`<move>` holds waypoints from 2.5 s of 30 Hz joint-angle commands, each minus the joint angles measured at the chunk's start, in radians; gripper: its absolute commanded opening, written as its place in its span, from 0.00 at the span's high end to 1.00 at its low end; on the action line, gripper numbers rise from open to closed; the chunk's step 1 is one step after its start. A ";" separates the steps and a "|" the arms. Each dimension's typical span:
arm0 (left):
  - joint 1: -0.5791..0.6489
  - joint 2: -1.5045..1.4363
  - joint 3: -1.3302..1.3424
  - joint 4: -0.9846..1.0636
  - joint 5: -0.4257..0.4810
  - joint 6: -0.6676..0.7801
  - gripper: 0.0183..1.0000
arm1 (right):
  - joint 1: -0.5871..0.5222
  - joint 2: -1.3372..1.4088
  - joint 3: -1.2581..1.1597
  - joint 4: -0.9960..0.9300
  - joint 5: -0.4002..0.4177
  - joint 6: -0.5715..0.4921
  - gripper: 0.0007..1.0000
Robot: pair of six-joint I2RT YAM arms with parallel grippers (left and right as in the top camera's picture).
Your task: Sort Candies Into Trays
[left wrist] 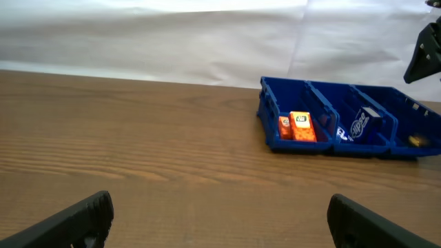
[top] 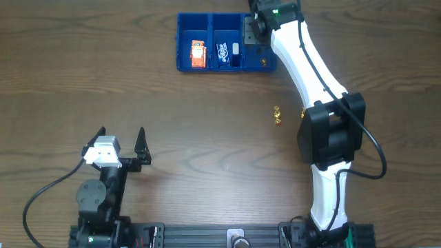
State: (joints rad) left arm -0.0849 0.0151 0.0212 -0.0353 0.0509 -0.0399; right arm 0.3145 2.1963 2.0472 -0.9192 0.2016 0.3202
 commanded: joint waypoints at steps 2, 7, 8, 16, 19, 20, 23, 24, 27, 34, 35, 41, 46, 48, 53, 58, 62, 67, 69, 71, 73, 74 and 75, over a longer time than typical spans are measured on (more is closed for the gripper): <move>0.006 -0.004 -0.016 -0.042 -0.006 0.007 0.00 | -0.001 -0.144 -0.114 -0.032 0.000 -0.015 0.31; 0.006 -0.004 -0.016 -0.042 -0.006 0.007 0.00 | -0.001 -0.393 -0.541 0.105 -0.056 0.014 0.30; 0.006 -0.004 -0.016 -0.042 -0.006 0.007 0.00 | -0.001 -0.426 -0.625 0.132 -0.076 0.032 0.30; 0.006 -0.004 -0.016 -0.042 -0.006 0.007 0.00 | -0.008 -0.391 -0.907 0.217 -0.116 0.069 0.31; 0.006 -0.004 -0.016 -0.042 -0.006 0.007 0.00 | -0.014 -0.373 -0.934 0.215 -0.114 0.072 0.32; 0.006 -0.004 -0.016 -0.042 -0.006 0.007 0.00 | -0.014 -0.365 -0.938 0.216 -0.115 0.073 0.32; 0.006 -0.004 -0.016 -0.042 -0.006 0.007 0.00 | -0.018 -0.344 -0.938 0.221 -0.115 0.073 0.33; 0.006 -0.004 -0.016 -0.042 -0.006 0.007 0.00 | -0.021 -0.337 -0.938 0.229 -0.115 0.074 0.34; 0.006 -0.004 -0.016 -0.042 -0.006 0.007 0.00 | -0.032 -0.322 -0.938 0.238 -0.114 0.076 0.35; 0.006 -0.004 -0.016 -0.042 -0.006 0.007 0.00 | -0.036 -0.321 -0.938 0.261 -0.114 0.076 0.45; 0.006 -0.004 -0.016 -0.042 -0.006 0.007 0.00 | -0.036 -0.321 -0.938 0.264 -0.114 0.076 0.49; 0.006 -0.004 -0.016 -0.042 -0.006 0.007 0.00 | -0.036 -0.320 -0.938 0.264 -0.114 0.076 0.60; 0.006 -0.004 -0.016 -0.042 -0.006 0.007 0.00 | -0.035 -0.320 -0.938 0.264 -0.114 0.076 0.75; 0.006 -0.004 -0.016 -0.042 -0.006 0.007 0.00 | -0.035 -0.320 -0.938 0.264 -0.114 0.076 0.79; 0.006 -0.004 -0.016 -0.042 -0.006 0.007 0.00 | -0.021 -0.332 -0.937 0.277 -0.117 0.096 0.87; 0.006 -0.004 -0.016 -0.042 -0.006 0.007 0.00 | 0.019 -0.498 -0.887 0.280 -0.119 0.098 0.90; 0.006 -0.004 -0.016 -0.042 -0.006 0.007 0.00 | 0.018 -0.566 -0.679 0.242 -0.110 0.070 0.91; 0.006 -0.004 -0.016 -0.042 -0.006 0.007 0.00 | 0.015 -0.444 -0.403 0.248 -0.051 0.007 0.91; 0.006 -0.004 -0.016 -0.042 -0.006 0.007 0.00 | 0.015 -0.364 -0.303 0.235 -0.024 -0.016 0.90; 0.006 -0.004 -0.016 -0.042 -0.006 0.007 0.00 | 0.008 -0.279 -0.225 0.221 -0.016 -0.015 0.88; 0.006 -0.004 -0.016 -0.042 -0.006 0.007 0.00 | 0.004 -0.220 -0.199 0.227 -0.016 -0.015 0.88; 0.006 -0.004 -0.016 -0.042 -0.006 0.007 0.00 | 0.003 -0.203 -0.198 0.234 -0.017 -0.014 0.88; 0.006 -0.004 -0.016 -0.042 -0.006 0.007 0.00 | 0.002 -0.181 -0.198 0.242 -0.019 -0.014 0.88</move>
State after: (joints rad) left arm -0.0849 0.0154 0.0212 -0.0353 0.0505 -0.0399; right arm 0.3283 1.9285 1.8332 -0.6811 0.1574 0.3275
